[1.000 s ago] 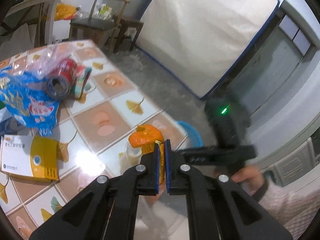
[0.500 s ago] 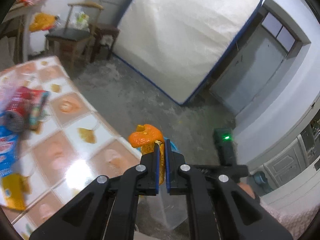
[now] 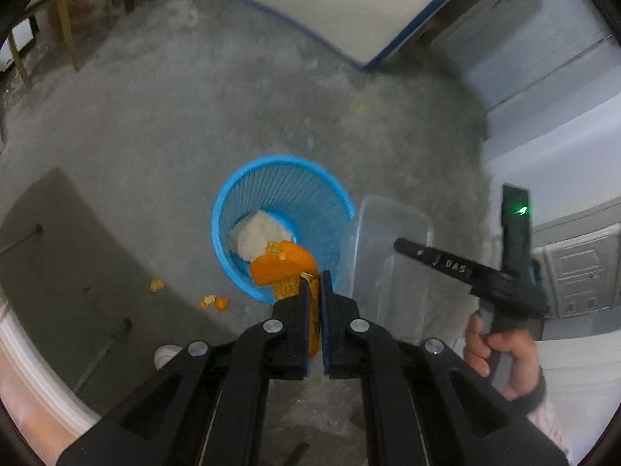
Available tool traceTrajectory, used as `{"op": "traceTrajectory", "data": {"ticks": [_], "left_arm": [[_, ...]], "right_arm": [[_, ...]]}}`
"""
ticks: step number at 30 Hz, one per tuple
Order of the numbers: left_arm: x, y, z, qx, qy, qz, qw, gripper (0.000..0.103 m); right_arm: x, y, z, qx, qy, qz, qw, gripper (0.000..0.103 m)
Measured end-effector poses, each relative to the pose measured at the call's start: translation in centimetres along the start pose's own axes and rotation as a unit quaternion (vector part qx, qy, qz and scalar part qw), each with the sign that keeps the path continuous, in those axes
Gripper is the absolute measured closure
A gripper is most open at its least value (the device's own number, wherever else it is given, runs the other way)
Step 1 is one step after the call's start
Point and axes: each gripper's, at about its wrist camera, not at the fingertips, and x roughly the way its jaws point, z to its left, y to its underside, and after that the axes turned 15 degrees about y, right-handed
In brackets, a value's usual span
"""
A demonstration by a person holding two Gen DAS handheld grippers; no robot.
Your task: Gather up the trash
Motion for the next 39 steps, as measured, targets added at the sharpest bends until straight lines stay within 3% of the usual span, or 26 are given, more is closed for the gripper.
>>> {"op": "traceTrajectory", "data": {"ticks": [4, 7, 9, 10, 14, 21, 29, 32, 35, 39], "left_arm": [[4.6, -2.5, 1.7, -0.030, -0.021, 0.031, 0.9989, 0.098], [6.8, -3.7, 3.0, -0.041, -0.041, 0.040, 0.9975, 0.095], [7.6, -4.3, 3.4, -0.053, -0.053, 0.037, 0.9966, 0.081], [7.6, -4.3, 3.5, -0.055, -0.054, 0.032, 0.9965, 0.071], [6.8, -4.4, 2.7, -0.036, -0.049, 0.017, 0.9980, 0.061], [4.5, -3.6, 1.6, -0.013, -0.050, -0.003, 0.9987, 0.059], [-2.0, -0.4, -1.5, 0.028, -0.035, -0.047, 0.9979, 0.050], [-6.5, 2.0, -2.9, 0.049, -0.028, -0.098, 0.9936, 0.036], [-11.4, 5.2, -3.8, 0.064, -0.021, -0.152, 0.9861, 0.030], [-17.2, 10.0, -3.6, 0.073, -0.021, -0.206, 0.9755, 0.028]], "right_arm": [[2.8, -2.0, 0.4, -0.002, 0.028, 0.009, 1.000, 0.097], [4.2, -3.3, 1.2, -0.012, 0.042, 0.002, 0.999, 0.082], [4.7, -3.6, 1.4, -0.018, 0.046, -0.004, 0.999, 0.050], [4.7, -3.7, 1.5, -0.019, 0.052, -0.011, 0.998, 0.046], [4.6, -3.7, 1.6, -0.031, 0.066, -0.030, 0.997, 0.044], [3.5, -2.9, 0.7, -0.031, 0.069, -0.047, 0.996, 0.044], [-0.8, -0.7, 0.7, -0.045, 0.053, -0.084, 0.994, 0.043], [-4.2, 0.7, 1.8, -0.060, 0.030, -0.111, 0.992, 0.034], [-7.7, 2.5, 3.7, -0.091, 0.014, -0.142, 0.986, 0.022], [-12.1, 5.4, 7.6, -0.158, 0.013, -0.191, 0.969, 0.008]]}}
